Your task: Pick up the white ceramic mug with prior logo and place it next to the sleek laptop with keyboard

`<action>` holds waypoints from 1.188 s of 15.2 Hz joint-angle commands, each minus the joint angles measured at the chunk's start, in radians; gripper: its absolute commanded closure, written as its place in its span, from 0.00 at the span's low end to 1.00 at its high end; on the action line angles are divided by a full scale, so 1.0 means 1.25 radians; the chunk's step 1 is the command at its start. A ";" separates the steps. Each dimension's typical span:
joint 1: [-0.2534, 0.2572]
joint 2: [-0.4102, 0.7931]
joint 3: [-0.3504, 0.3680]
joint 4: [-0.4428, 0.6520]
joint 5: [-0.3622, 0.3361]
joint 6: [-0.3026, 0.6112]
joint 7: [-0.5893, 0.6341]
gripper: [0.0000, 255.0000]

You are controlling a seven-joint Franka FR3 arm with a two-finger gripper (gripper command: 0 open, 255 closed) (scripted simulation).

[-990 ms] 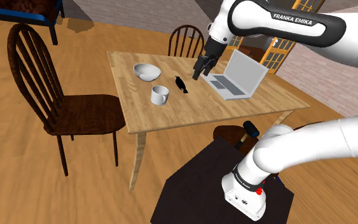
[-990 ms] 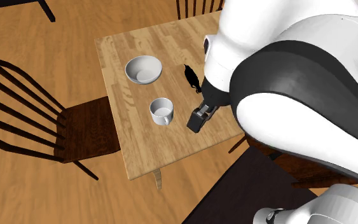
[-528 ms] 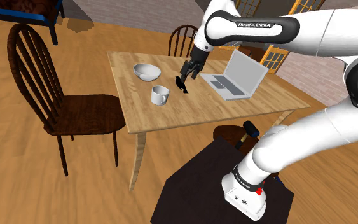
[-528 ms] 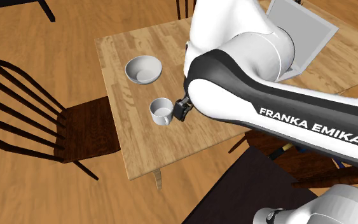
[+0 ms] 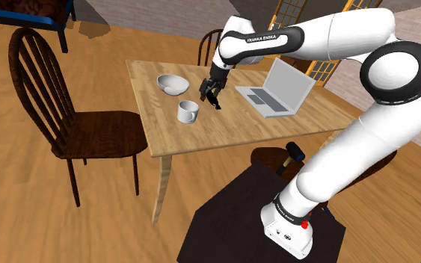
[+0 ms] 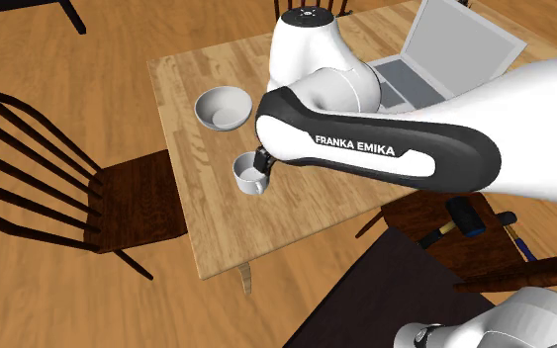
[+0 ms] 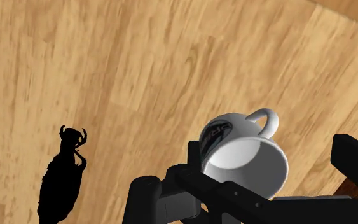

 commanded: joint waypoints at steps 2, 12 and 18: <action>-0.005 0.090 -0.005 0.050 0.003 0.039 -0.007 0.00; -0.017 0.302 -0.014 0.177 0.017 0.117 -0.025 0.00; -0.016 0.331 -0.013 0.166 0.020 0.158 -0.026 0.00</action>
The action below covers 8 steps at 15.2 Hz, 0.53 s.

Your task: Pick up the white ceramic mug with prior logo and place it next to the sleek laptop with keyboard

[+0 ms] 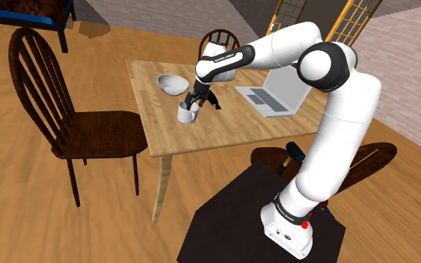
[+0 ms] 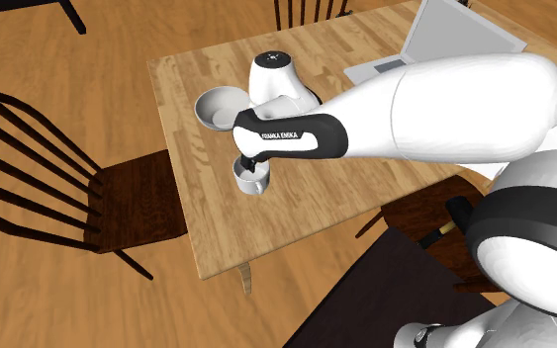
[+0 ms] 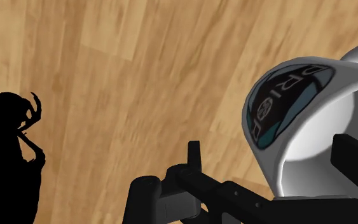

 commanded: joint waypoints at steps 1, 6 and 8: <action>0.000 0.000 0.000 -0.004 0.001 0.005 -0.001 0.00; 0.000 0.000 0.000 -0.004 0.000 0.005 -0.001 0.00; 0.000 0.000 0.000 -0.004 0.000 0.005 -0.001 1.00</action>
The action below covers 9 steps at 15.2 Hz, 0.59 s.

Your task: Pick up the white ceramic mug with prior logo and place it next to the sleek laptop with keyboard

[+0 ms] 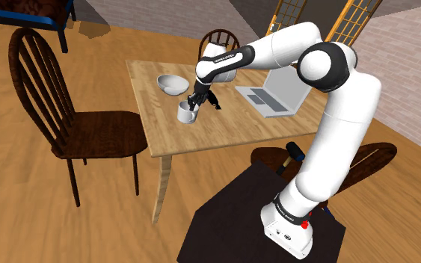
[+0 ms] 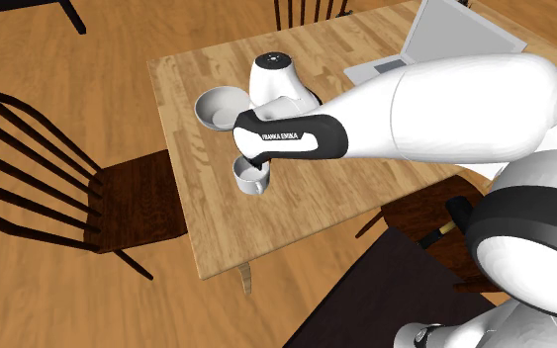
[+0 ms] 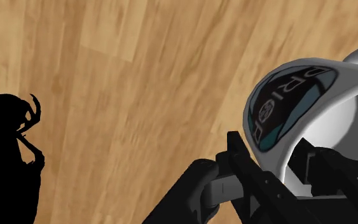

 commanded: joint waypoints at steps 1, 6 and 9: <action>0.000 0.000 0.000 0.000 0.000 0.000 0.000 1.00; 0.000 0.000 0.000 0.000 0.000 0.000 0.000 1.00; 0.000 -0.006 0.000 0.003 -0.001 -0.009 0.001 1.00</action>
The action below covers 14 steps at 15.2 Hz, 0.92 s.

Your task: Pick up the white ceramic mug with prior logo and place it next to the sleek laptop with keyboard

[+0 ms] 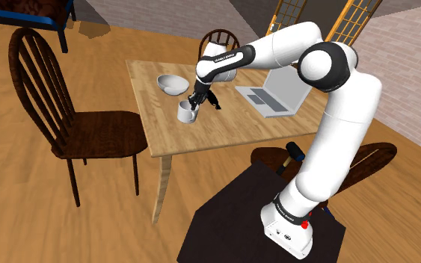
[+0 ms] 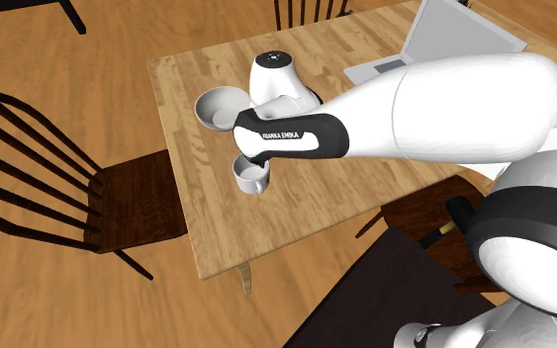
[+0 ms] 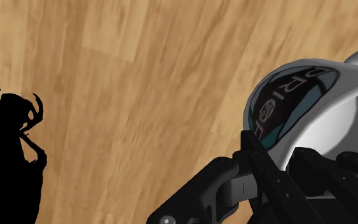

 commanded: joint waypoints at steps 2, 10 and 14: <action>0.001 -0.014 0.000 0.010 -0.002 -0.023 0.003 1.00; 0.001 -0.053 -0.002 0.047 -0.007 -0.099 0.010 1.00; 0.001 -0.069 -0.002 0.069 -0.010 -0.138 0.014 1.00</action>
